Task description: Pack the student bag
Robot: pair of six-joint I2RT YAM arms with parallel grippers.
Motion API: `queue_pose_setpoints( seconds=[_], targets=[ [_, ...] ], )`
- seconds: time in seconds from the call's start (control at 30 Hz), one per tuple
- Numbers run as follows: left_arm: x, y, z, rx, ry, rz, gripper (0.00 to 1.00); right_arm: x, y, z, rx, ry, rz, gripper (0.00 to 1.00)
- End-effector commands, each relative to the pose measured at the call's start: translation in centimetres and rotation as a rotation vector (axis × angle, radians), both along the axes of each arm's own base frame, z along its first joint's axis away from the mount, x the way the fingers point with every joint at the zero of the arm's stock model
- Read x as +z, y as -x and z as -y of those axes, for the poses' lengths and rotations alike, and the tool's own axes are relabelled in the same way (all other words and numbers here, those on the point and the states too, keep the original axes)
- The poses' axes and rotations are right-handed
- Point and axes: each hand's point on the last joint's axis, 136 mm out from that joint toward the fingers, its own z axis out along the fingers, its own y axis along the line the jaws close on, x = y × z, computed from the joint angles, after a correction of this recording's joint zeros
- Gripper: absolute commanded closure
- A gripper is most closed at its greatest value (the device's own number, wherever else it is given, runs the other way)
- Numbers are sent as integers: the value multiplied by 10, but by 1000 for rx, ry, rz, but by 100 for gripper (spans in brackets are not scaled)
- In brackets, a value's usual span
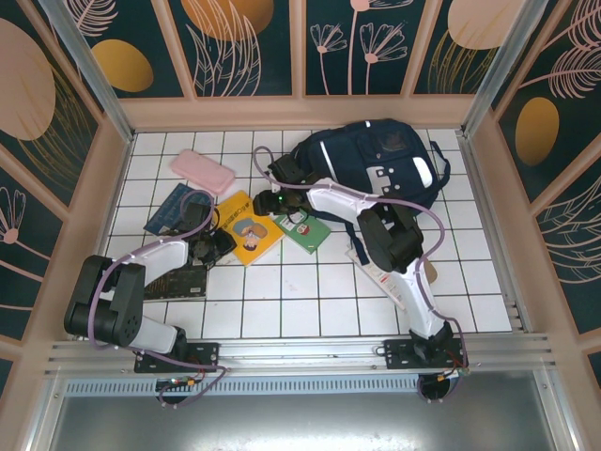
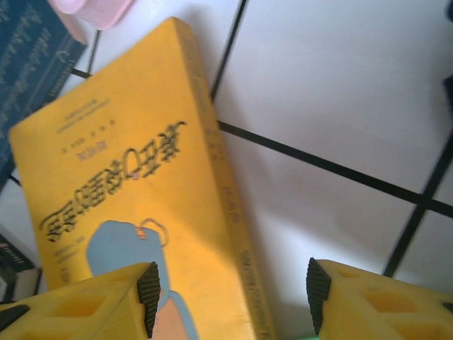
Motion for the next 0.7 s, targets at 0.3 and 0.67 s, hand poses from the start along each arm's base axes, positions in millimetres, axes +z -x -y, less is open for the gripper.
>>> queue_pose_setpoints(
  seconds=[0.3, 0.67],
  targets=[
    [-17, 9, -6, -12, -49, -66, 75, -36, 32, -21, 248, -82, -181, 47],
    [-12, 3, -4, -18, -44, -51, 75, -9, 58, -32, 340, -206, -249, 85]
  ],
)
